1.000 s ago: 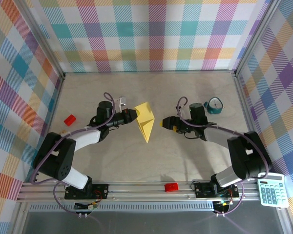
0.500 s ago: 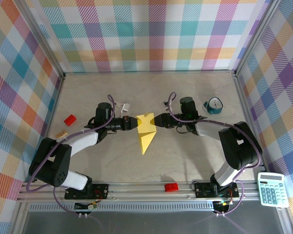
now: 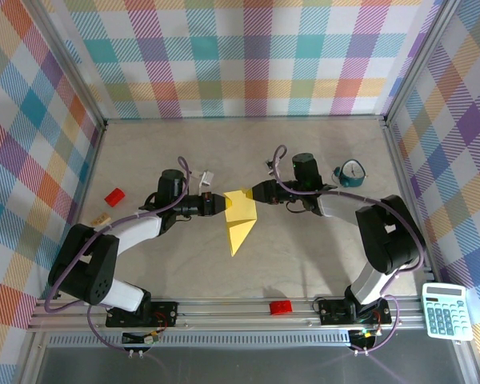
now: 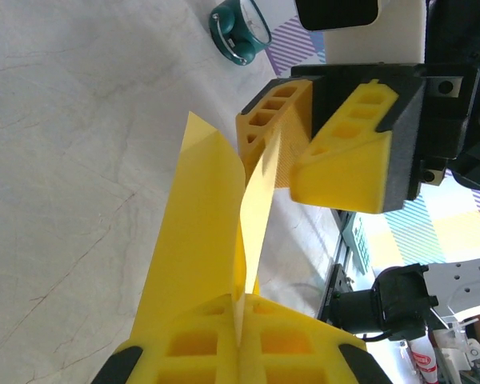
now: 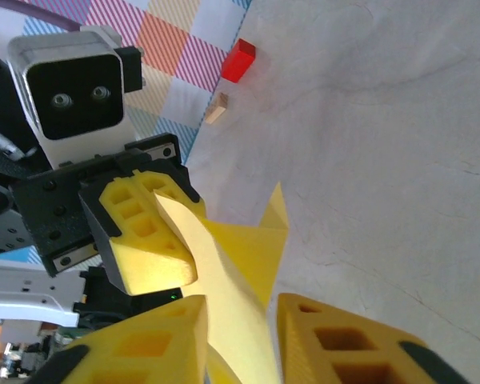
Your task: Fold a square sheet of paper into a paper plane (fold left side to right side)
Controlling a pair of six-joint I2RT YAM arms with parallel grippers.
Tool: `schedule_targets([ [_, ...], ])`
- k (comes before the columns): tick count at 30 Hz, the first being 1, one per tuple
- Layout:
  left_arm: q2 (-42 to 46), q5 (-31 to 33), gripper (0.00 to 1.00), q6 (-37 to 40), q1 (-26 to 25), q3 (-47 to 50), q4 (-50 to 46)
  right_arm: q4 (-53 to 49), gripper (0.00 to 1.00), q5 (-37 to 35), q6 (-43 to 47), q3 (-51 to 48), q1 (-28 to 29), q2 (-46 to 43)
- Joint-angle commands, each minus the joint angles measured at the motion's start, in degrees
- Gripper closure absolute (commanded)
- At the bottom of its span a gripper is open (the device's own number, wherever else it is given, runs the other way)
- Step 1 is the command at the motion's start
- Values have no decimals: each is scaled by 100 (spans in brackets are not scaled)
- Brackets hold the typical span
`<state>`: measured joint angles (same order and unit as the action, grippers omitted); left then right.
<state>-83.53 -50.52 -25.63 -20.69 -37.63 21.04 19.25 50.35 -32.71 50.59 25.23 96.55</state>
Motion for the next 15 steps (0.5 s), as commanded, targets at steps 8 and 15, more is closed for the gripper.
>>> schedule_targets([
  [8, -706, 275, 81, 150, 21, 193, 369, -220, 99, -369, 162, 157, 34, 621],
  [15, -1020, 1075, 62, 358, 30, 157, 151, -654, 100, -863, 99, 228, 34, 988],
])
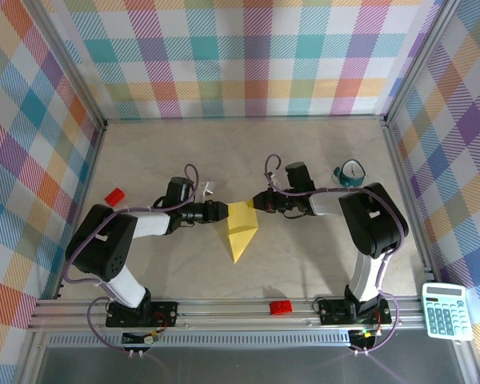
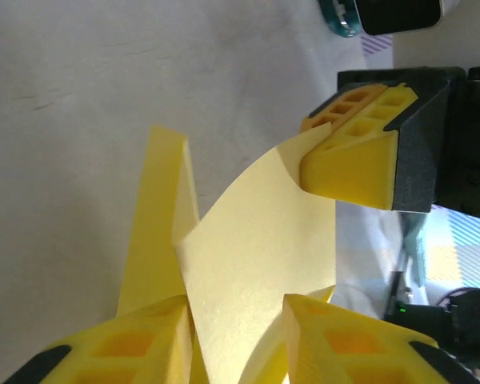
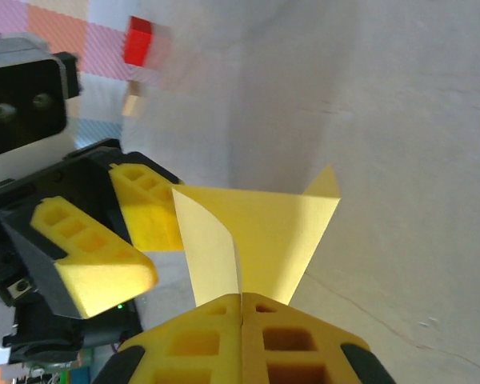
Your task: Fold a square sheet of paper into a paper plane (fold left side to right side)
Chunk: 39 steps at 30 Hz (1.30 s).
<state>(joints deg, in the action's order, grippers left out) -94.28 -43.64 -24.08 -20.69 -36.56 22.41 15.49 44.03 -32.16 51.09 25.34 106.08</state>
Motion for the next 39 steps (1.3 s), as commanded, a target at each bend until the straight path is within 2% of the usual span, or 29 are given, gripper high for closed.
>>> schedule_targets([
  [1, 155, 542, 61, 259, 30, 43, -124, -419, 100, -323, 29, 209, 24, 20],
  [6, 1039, 1266, 57, 671, -45, 28, -1142, -1095, 100, -709, -166, 361, 22, -122],
  [8, 1478, 1745, 56, 992, -303, -62, -1782, -1256, 100, -759, -326, 431, 23, -129],
  [11, 1959, 2641, 54, 1456, -979, -297, -2711, -1419, 100, -802, -616, 548, 23, -113],
  [15, 2096, 3562, 52, 1565, -1936, -587, -3445, -1575, 100, -820, -902, 731, 23, -92],
  [19, 1715, 4370, 51, 1491, -2800, -920, -3786, -1861, 100, -874, -961, 927, 24, -35],
  [25, 772, 5426, 49, 1476, -3733, -1583, -4355, -1997, 100, -977, -1060, 1019, 32, 0],
  [31, -98, 6224, 48, 1408, -4162, -2212, -4799, -2048, 100, -1019, -1103, 1052, 49, 9],
  [39, -870, 6969, 48, 1206, -4408, -2755, -5238, -2036, 100, -1011, -1138, 1071, 68, 53],
])
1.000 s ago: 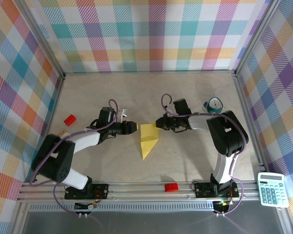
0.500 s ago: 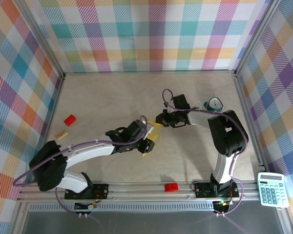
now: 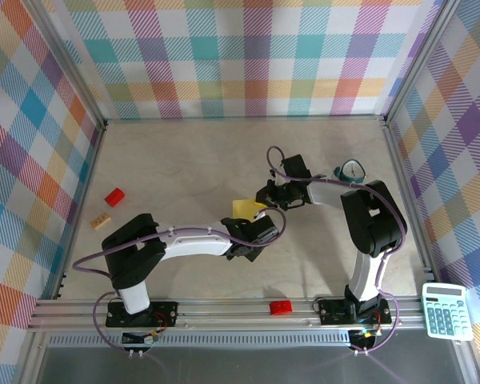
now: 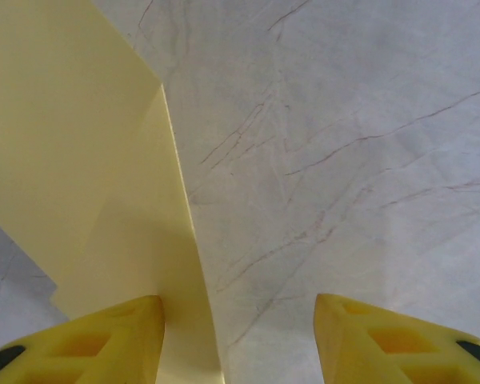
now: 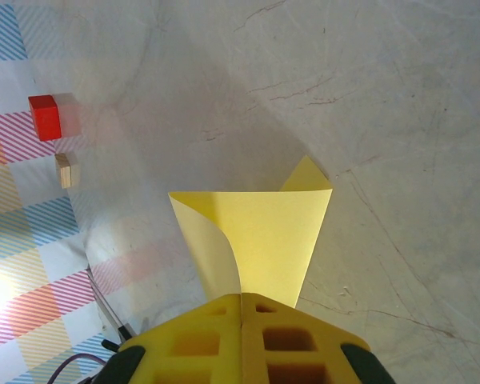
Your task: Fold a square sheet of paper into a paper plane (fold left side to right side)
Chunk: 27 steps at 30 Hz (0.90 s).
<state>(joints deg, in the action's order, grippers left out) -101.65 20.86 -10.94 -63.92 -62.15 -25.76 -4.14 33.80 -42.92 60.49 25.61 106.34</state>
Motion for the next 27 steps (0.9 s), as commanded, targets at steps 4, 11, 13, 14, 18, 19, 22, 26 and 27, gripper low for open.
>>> schedule_targets([
  [4, -187, 625, 50, -196, -86, -202, -430, -79, 100, 12, -68, 139, 58, 27],
  [11, -259, 657, 64, -224, -94, -168, -416, -82, 100, 12, -77, 153, 76, 70],
  [13, -259, 649, 69, -232, -93, -153, -402, -76, 100, 4, -72, 139, 76, 71],
  [14, -251, 649, 71, -240, -89, -141, -382, -81, 100, -5, -73, 139, 76, 78],
  [18, -263, 685, 78, -254, -88, -104, -368, -78, 100, -14, -75, 140, 74, 79],
  [19, -268, 695, 80, -268, -90, -91, -368, -82, 100, -18, -77, 145, 77, 79],
  [22, -278, 717, 84, -301, -89, -52, -360, -85, 100, -23, -64, 130, 76, 79],
  [26, -250, 666, 89, -345, -89, 18, -277, -130, 100, -75, -40, 139, 76, 93],
  [27, -244, 635, 90, -363, -89, 36, -251, -148, 100, -92, -34, 139, 76, 97],
])
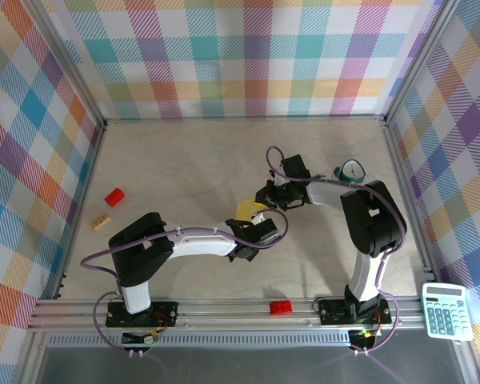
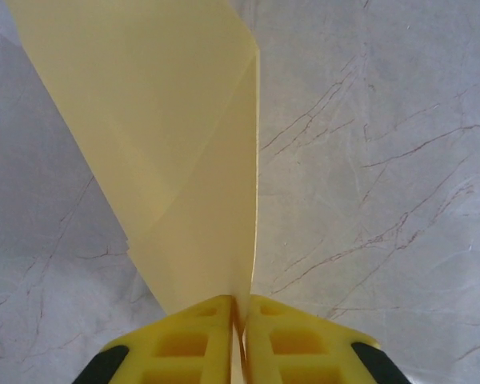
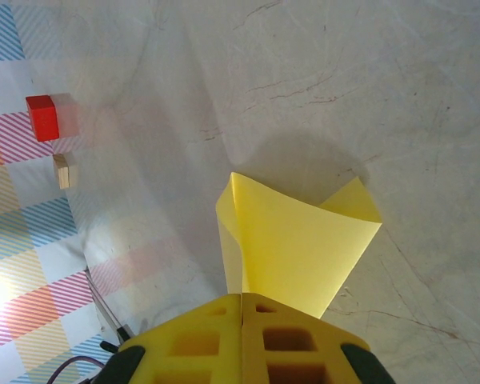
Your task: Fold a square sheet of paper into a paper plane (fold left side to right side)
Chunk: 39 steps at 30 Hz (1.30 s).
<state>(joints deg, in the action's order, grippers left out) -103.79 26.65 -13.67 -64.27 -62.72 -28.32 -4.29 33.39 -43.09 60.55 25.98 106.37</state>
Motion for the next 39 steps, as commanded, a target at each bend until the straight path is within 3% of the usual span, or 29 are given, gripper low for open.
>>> schedule_targets([
  [1, -35, 35, 91, -100, -54, 102, 18, -133, 100, -60, -15, 136, 39, 103],
  [7, 4, -24, 99, -232, -51, 161, 85, -219, 96, -151, 73, 91, -8, 12],
  [14, 477, -293, 100, -311, 114, 431, 356, -552, 72, -437, 369, -6, -411, -687],
  [17, 711, -512, 100, -336, 260, 566, 481, -774, 66, -619, 551, -102, -661, -994],
  [21, 1043, -1236, 100, -394, 558, 796, 820, -816, 62, -688, 671, -418, -957, -1351],
  [29, 1195, -3446, 100, -920, 1573, 1260, 1922, -437, 59, -382, 829, -975, -1015, -1579],
  [39, 1063, -4915, 100, -2025, 2460, 1933, 3699, 151, 58, 1, 799, -1521, -1007, -1593],
])
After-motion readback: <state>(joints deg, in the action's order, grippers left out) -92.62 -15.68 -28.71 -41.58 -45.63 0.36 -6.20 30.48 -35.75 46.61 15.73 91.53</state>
